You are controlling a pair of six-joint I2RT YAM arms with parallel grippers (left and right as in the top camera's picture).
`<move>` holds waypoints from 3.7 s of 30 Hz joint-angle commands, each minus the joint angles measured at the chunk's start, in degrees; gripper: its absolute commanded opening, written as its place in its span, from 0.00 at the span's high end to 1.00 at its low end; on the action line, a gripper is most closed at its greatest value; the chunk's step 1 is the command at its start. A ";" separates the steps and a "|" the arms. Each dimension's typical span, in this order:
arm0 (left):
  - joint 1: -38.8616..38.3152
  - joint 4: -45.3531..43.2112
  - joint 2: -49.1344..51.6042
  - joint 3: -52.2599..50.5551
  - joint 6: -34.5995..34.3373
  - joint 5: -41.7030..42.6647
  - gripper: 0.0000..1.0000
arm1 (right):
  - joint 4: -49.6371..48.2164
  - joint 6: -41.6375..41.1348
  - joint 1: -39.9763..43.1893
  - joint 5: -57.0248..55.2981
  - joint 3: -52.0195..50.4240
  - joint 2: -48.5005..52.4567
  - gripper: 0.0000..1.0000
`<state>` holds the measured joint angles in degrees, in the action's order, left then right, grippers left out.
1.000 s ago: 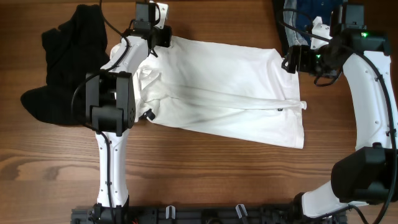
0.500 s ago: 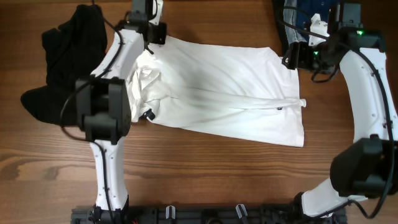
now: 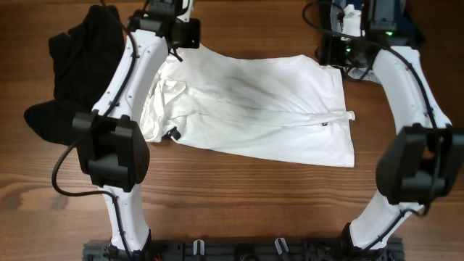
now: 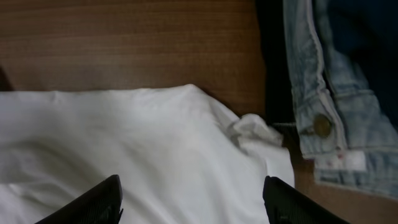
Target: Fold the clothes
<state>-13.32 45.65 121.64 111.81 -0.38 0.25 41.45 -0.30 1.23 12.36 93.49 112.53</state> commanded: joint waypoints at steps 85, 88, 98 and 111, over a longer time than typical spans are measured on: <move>3.43 31.45 -9.25 -18.93 -10.99 -4.37 0.96 | 24.81 -12.17 -1.97 -7.23 -10.05 -5.55 0.95; 3.43 30.10 -9.25 -21.27 -10.97 -4.37 0.96 | 24.76 -12.37 -1.97 -7.96 -12.00 -5.55 0.80; 3.50 29.53 -9.25 -22.03 -10.80 -4.39 0.00 | 24.81 -13.35 -0.81 -9.64 -13.88 -5.55 0.57; 4.24 25.29 -17.14 -12.55 -11.04 -5.25 0.00 | 20.65 -3.98 7.02 -5.68 -16.65 -5.55 0.18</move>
<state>-9.76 73.56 112.05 94.65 -11.07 -4.62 63.40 -9.02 6.13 4.16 79.64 108.62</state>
